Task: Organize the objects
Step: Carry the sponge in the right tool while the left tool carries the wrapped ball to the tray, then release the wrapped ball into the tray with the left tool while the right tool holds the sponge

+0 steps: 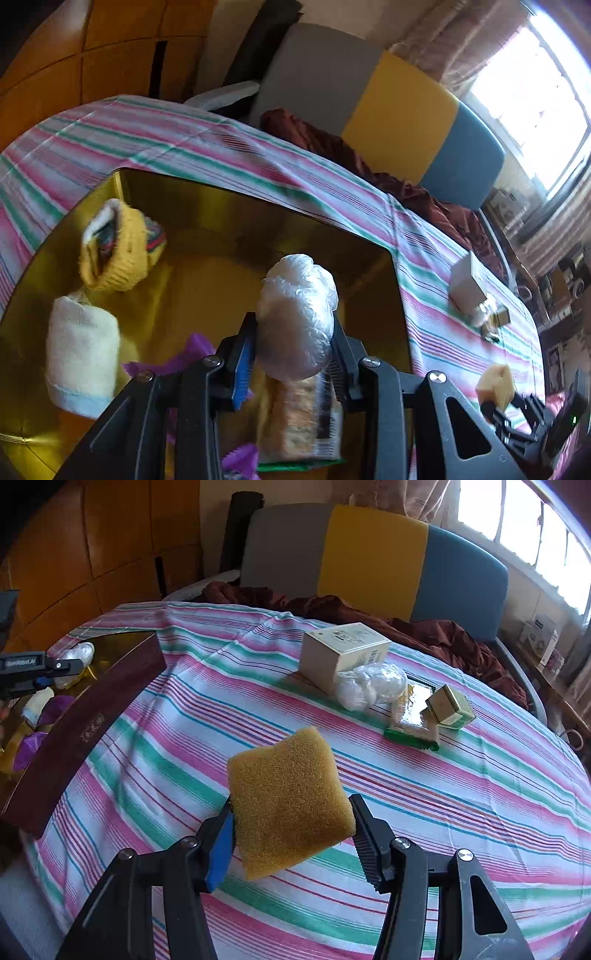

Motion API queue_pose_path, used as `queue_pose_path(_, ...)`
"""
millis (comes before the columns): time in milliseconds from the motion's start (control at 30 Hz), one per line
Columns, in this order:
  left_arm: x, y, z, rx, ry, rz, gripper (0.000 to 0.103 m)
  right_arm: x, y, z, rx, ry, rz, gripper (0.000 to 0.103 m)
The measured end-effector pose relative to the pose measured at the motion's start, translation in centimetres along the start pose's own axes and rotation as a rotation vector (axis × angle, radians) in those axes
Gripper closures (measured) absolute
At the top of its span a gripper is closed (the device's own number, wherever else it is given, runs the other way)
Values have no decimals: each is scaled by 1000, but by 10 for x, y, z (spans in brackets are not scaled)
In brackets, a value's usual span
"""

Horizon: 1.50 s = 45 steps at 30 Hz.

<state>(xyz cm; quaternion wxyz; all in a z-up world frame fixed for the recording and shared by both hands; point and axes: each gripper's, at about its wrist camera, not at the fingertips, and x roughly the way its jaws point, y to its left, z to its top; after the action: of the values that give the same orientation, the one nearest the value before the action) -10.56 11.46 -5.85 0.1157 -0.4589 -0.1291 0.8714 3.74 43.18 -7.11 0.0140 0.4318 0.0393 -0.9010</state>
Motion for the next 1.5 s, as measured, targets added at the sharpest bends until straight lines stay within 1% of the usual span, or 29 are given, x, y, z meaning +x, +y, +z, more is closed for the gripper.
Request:
queue_pose_path(67,4,6,4,-19,22,6,66,0,5,-1,-13,-1,15,45)
queue_pose_path(133,7,12,7,-46,43,15,59,-1,11,-3,-28,-4,16,45)
queue_pose_path(233,9,19,6,-85,74,8,55,-1,17,-6,-37,1,24,45)
queue_pose_path(300,6,23,4,-115,71,-14,55,-1,20,-7,-26,5,36,45)
queue_pose_path(367,-2,25,2,-132,42,-31,55,-3,22,-9,-14,6,41,45)
queue_pose_path(467,-19,20,-3,-92,-22,-23,55,-5,26,-11,3,7,55,45)
queue_pose_path(633,-47,14,-9,-41,-118,-45,54,-6,33,-15,41,11,78,45)
queue_pose_path(700,-55,13,-12,-23,-136,-43,54,-7,36,-15,50,11,85,45)
queue_pose_path(900,-66,11,-15,22,-143,-65,54,-10,46,-12,86,9,115,45)
queue_pose_path(1067,-72,14,-23,38,-150,-73,54,-18,64,2,79,-6,129,45)
queue_pose_path(1267,-78,19,-34,57,-146,-85,54,-32,99,26,13,-58,115,45)
queue_pose_path(1500,-83,26,-42,72,-141,-90,54,-37,131,51,-46,-87,111,45)
